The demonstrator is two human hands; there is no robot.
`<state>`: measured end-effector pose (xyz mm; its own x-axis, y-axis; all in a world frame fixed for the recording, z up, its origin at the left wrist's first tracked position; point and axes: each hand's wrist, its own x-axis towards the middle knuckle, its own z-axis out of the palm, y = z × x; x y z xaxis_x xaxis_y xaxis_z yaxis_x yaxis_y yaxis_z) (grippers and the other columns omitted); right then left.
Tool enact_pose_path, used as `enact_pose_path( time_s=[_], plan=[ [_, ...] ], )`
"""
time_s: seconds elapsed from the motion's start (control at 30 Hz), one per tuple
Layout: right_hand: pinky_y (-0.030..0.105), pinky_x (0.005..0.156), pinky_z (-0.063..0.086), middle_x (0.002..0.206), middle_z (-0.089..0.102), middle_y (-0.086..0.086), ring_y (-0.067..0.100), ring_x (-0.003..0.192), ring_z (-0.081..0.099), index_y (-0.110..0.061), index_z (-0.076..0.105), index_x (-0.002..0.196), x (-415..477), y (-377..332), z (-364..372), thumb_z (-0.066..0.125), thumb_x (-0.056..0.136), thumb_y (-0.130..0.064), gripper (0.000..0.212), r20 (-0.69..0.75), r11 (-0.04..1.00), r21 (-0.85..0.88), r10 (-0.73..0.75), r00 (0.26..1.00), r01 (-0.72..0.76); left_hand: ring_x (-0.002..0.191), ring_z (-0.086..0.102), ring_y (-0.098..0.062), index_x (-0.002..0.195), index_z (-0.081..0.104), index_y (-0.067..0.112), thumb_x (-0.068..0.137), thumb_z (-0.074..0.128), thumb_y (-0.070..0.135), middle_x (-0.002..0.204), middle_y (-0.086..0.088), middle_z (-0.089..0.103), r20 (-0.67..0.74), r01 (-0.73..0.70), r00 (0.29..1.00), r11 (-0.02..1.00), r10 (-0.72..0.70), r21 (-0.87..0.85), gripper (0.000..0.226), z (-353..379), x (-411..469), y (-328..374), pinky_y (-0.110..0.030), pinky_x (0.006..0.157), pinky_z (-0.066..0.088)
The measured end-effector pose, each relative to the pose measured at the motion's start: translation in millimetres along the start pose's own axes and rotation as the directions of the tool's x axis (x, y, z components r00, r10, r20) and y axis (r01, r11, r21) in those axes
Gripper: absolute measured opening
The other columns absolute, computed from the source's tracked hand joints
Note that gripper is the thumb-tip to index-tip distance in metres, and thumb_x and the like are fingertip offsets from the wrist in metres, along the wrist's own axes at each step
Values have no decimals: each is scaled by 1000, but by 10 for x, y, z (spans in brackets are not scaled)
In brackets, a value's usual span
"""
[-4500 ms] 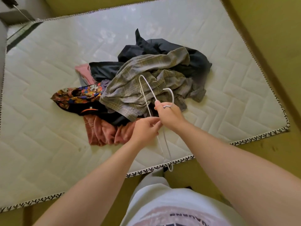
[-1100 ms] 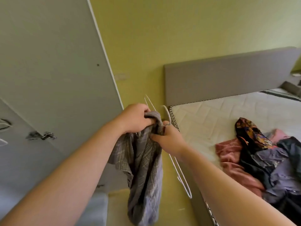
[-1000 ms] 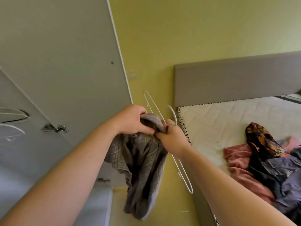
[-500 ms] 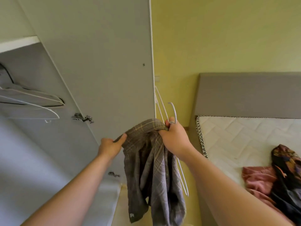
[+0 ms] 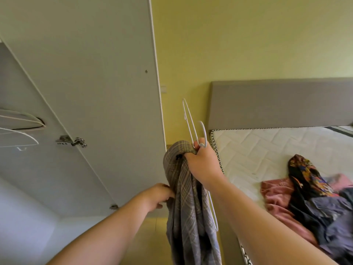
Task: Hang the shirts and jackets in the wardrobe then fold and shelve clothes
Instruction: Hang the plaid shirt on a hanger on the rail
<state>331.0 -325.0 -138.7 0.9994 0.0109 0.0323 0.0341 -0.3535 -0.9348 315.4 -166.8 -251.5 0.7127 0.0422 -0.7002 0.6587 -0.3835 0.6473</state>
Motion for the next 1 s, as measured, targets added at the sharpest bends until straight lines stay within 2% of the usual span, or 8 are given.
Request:
enact_pose_path(
  time_s=[0.13, 0.27, 0.33, 0.43, 0.57, 0.73, 0.83, 1.0],
  plan=[
    [27, 46, 34, 68, 46, -3, 16, 55, 41, -23, 36, 80, -2, 76, -286, 55, 86, -14, 22, -76, 998, -35, 45, 996, -47, 96, 58, -21, 113, 66, 14, 93, 63, 30, 105, -4, 67, -6, -8, 1000, 997, 7, -82, 26, 119, 146, 102, -35, 87, 40],
    [22, 46, 32, 65, 42, -5, 14, 56, 40, -23, 35, 73, -48, 205, -624, 58, 88, -12, 30, -237, 997, -9, 77, 969, -82, 83, 66, -22, 113, 68, 3, 93, 64, 11, 99, -11, 73, -162, -185, 977, 921, 136, -344, 22, 78, 220, 399, -27, 76, 48],
    [17, 41, 31, 66, 46, -3, 13, 56, 43, -19, 40, 74, -67, 299, -831, 60, 90, -16, 26, -320, 993, -22, 101, 942, -114, 83, 72, -22, 108, 71, 7, 88, 67, 5, 94, -10, 77, -135, -293, 956, 877, 260, -380, 21, -9, 153, 627, -28, 73, 56],
    [12, 34, 29, 66, 52, -1, 3, 45, 49, -10, 53, 86, -99, 481, -1118, 61, 93, -24, 17, -379, 980, -40, 164, 911, -193, 98, 72, -26, 105, 74, 15, 82, 76, 6, 106, -9, 76, -10, -469, 878, 856, 479, -218, 24, -116, -47, 988, -37, 91, 56],
    [23, 44, 37, 77, 60, 1, 10, 60, 57, -10, 56, 95, -178, 727, -1347, 60, 94, -35, 26, -407, 949, -99, 237, 882, -300, 91, 75, -23, 91, 81, 18, 86, 76, 13, 99, -7, 78, 158, -594, 788, 802, 595, -60, 8, -116, -371, 1477, -27, 70, 60],
    [26, 48, 42, 83, 65, 2, 15, 69, 62, -18, 52, 98, -282, 932, -1403, 67, 88, -47, 34, -371, 918, -145, 296, 880, -370, 89, 75, -28, 100, 76, 10, 95, 66, 38, 95, -9, 78, 234, -566, 821, 798, 521, 207, 31, 10, -666, 1858, -40, 82, 59],
    [27, 51, 44, 81, 62, 2, 17, 65, 60, -18, 43, 91, -328, 1025, -1378, 70, 84, -51, 43, -326, 885, -169, 366, 872, -434, 92, 74, -33, 105, 74, 5, 97, 64, 29, 98, -14, 77, 249, -540, 835, 818, 491, 199, 28, 157, -696, 1870, -45, 88, 59],
    [33, 57, 51, 88, 61, 5, 23, 73, 64, -12, 47, 108, -337, 1034, -1269, 53, 88, -59, 52, -256, 869, -67, 460, 851, -490, 66, 68, -25, 95, 72, 1, 95, 64, 15, 86, -18, 74, 95, -468, 884, 864, 458, 185, 16, 411, -496, 1610, -29, 63, 53]
  ],
)
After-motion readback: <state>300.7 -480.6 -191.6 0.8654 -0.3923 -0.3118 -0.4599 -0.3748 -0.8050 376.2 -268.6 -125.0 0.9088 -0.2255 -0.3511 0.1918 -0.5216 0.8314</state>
